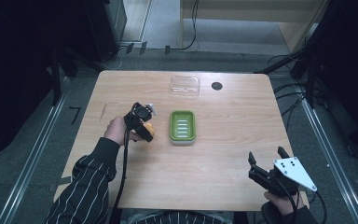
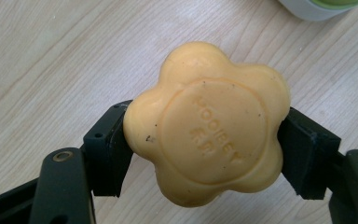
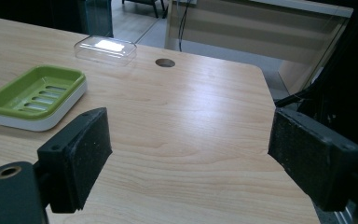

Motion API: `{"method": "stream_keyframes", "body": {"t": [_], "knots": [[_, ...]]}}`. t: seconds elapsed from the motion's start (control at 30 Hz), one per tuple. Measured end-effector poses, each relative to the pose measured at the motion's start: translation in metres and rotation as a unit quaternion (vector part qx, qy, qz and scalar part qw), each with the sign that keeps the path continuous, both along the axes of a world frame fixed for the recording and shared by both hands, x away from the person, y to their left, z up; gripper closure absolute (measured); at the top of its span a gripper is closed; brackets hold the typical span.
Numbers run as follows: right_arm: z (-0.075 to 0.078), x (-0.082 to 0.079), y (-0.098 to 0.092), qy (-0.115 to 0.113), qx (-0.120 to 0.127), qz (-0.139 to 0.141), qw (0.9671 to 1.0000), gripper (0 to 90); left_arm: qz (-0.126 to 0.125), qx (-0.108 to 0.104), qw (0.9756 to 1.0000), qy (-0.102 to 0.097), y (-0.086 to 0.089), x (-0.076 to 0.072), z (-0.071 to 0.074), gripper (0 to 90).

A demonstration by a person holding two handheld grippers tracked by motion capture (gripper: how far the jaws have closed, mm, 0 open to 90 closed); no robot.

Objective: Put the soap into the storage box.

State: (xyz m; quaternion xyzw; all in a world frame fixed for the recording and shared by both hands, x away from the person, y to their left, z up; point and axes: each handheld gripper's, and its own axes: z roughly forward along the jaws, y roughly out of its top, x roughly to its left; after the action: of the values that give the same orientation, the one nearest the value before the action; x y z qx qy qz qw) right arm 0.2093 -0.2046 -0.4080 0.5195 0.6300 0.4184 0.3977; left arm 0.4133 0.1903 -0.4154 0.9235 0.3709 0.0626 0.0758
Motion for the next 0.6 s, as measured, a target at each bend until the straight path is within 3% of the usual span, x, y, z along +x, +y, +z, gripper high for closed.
{"method": "stream_keyframes", "body": {"t": [0.6], "knots": [[0.0, 0.001, 0.0, 0.001, 0.001, 0.0, 1.0, 13.7, -0.026, -0.001, 0.9997, -0.001, -0.022, 0.009, 0.003, 28.3]]}}
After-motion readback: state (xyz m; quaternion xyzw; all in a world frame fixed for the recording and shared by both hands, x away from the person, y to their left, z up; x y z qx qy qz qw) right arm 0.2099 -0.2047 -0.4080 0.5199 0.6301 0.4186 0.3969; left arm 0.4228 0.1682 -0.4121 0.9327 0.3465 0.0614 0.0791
